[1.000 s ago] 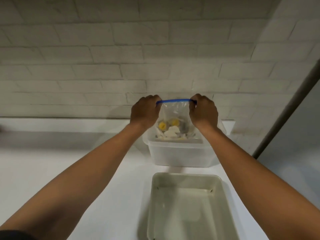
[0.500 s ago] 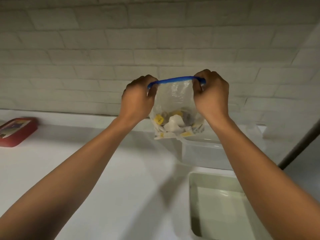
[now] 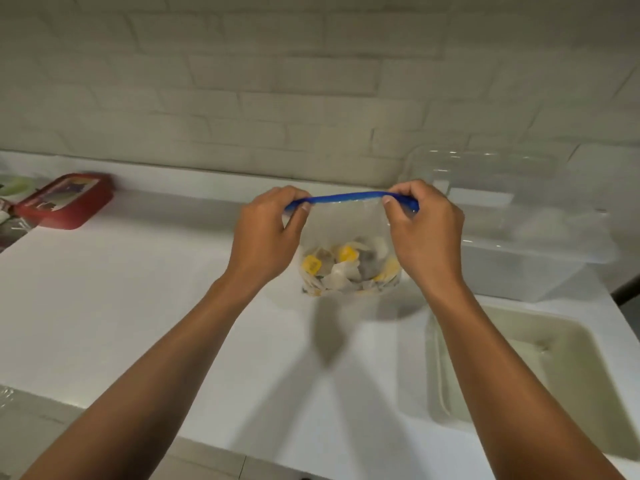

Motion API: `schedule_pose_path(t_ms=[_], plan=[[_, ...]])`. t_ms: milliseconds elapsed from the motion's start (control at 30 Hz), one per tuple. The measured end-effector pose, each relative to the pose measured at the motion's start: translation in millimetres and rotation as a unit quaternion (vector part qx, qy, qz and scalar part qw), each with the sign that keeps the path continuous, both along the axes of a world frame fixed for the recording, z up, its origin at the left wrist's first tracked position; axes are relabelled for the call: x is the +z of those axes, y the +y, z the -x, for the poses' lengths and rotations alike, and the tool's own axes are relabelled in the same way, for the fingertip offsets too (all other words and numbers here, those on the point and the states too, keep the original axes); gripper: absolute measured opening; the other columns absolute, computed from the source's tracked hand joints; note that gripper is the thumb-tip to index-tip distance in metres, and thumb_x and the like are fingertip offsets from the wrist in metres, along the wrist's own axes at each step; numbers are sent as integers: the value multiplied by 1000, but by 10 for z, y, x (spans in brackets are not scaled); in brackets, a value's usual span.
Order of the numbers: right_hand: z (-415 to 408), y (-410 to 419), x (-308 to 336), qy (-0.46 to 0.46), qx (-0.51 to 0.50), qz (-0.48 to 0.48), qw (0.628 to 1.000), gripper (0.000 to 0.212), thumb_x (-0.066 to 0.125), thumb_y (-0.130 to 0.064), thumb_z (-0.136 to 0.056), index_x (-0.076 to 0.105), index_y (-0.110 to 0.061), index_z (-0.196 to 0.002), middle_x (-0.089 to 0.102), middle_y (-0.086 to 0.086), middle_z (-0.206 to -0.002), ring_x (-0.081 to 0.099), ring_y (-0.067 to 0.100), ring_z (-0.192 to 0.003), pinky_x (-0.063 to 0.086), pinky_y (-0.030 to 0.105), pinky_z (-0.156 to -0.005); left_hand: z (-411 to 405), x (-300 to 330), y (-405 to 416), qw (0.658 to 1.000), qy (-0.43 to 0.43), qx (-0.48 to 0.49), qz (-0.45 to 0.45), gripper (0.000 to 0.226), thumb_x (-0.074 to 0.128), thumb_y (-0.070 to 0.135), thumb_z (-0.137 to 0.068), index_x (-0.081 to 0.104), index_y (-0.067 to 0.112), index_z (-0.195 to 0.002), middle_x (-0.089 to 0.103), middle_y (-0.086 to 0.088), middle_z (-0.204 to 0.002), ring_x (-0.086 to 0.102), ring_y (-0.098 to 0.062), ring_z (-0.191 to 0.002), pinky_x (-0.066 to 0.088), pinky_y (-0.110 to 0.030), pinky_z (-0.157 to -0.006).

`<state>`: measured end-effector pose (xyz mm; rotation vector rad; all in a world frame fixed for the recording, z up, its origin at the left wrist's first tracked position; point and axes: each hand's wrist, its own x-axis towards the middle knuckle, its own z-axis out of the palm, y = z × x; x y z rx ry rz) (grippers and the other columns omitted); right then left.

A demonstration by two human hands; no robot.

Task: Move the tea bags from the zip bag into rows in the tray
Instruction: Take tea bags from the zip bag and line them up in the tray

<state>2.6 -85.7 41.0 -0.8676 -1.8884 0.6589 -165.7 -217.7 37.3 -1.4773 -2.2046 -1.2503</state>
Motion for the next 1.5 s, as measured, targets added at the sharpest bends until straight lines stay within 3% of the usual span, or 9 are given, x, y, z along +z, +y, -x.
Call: schedule_pose_path(t_ms=[167,367,533,667,767,833,1100,1233,1500], plan=[[31,-239,-386,-15,9,41,999,3,67,-18,-91,70,-19,-93,68,-9,-88,61,6,-83,44,13,-76,49,-400,-237,1000,-27,6,7,13,61,21,-99,72,19,-105,69,10,-97,63,-9,-87,53,-30,-74],[-85,-517,-841,-23,15,141,990,9,68,-15,-91,71,-23,-93,70,-13,-93,63,3,-88,42,6,-75,54,-875,-496,996,-65,19,58,14,61,28,-98,72,33,-106,68,18,-101,63,-10,-93,54,-36,-78],[-290,-694,-1134,16,-22,282,959,10,65,-26,-92,68,-35,-96,69,-22,-91,66,0,-86,51,23,-78,-8,-1156,-653,991,-75,36,108,17,59,27,-100,71,36,-107,68,18,-103,60,-13,-95,50,-33,-83],[-385,-802,-1191,98,-19,327,940,11,64,-21,-96,69,-31,-100,72,-18,-93,70,2,-90,49,21,-80,-148,-1140,-673,992,-24,66,105,19,59,32,-97,70,35,-113,66,16,-115,53,-20,-116,41,-34,-93],[-399,-867,-1185,137,-13,334,932,11,62,-17,-98,69,-25,-101,74,-13,-93,72,8,-94,50,20,-81,-400,-1018,-655,995,52,49,62,31,65,30,-90,68,27,-121,62,8,-127,43,-27,-133,35,-40,-104],[-393,-893,-1186,152,-8,341,928,10,61,-15,-98,69,-21,-100,75,-9,-94,73,11,-95,51,22,-83,-629,-906,-561,996,90,0,27,32,67,23,-89,69,21,-121,65,4,-124,47,-29,-130,37,-38,-104],[-388,-980,-1200,136,3,301,944,15,60,-10,-97,68,-22,-95,74,-10,-87,71,7,-86,50,14,-75,-915,-1003,-81,984,95,-102,111,20,57,31,-96,72,32,-109,72,15,-107,57,-19,-99,41,-35,-78],[-410,-1008,-1225,125,12,289,949,12,58,-12,-100,68,-19,-98,74,-9,-92,72,10,-92,54,24,-81,-825,-1020,-68,981,110,-99,124,27,47,37,-97,73,34,-98,73,16,-96,57,-17,-90,40,-36,-74],[-465,-982,-1283,34,6,215,976,13,59,-18,-99,67,-28,-97,69,-16,-94,67,12,-91,60,47,-73,-607,-1013,-214,968,189,-121,107,13,60,33,-98,73,33,-98,73,15,-90,59,-18,-94,37,-37,-79]])
